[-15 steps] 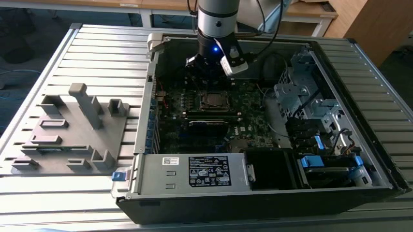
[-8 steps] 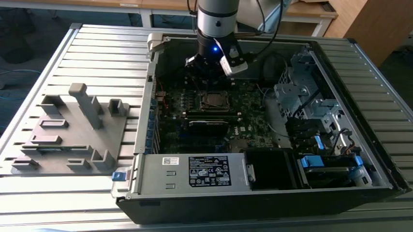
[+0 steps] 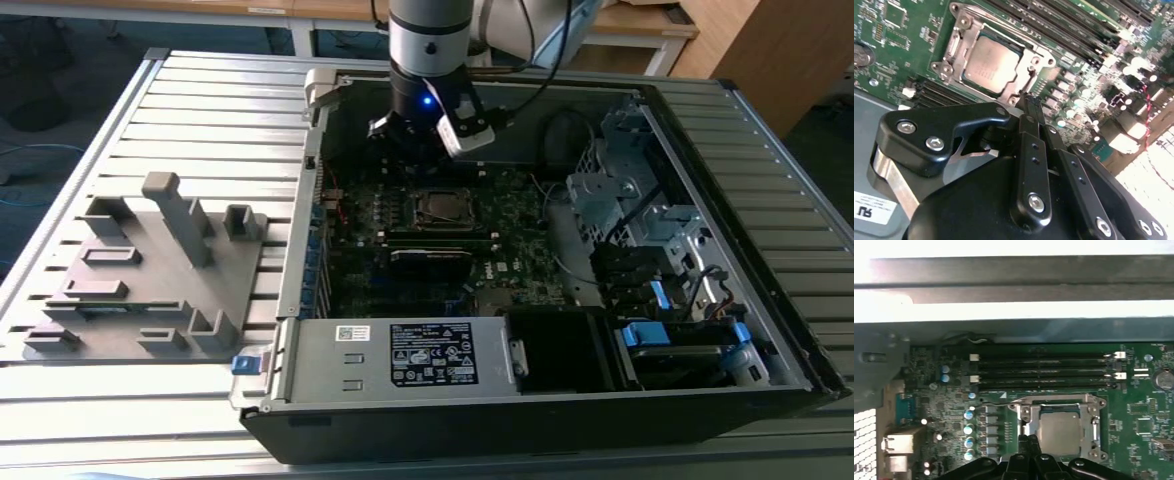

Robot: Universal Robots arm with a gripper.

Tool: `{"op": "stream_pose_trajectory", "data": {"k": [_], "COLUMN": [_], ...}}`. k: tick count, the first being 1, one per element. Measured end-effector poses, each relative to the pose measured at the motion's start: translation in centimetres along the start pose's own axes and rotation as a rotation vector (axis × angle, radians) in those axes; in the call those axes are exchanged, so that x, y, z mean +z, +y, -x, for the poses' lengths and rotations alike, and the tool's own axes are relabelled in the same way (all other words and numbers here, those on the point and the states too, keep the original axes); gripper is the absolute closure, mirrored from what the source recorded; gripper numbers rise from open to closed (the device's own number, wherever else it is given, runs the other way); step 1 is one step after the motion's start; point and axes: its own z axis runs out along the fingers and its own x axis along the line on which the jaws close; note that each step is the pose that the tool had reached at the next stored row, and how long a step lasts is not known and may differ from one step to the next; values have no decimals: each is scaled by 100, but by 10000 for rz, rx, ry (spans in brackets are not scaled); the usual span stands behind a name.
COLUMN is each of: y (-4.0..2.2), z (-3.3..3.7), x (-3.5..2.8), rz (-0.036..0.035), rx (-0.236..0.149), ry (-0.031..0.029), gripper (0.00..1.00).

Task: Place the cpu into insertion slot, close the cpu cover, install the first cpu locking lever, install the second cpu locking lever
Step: 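Install the first cpu locking lever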

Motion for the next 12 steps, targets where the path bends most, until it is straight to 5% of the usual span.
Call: {"op": "stream_pose_trajectory", "data": {"k": [12], "y": [0], "z": [-50], "x": [-60], "rz": [1], "rx": [-2], "ry": [-51], "gripper": [89]}}
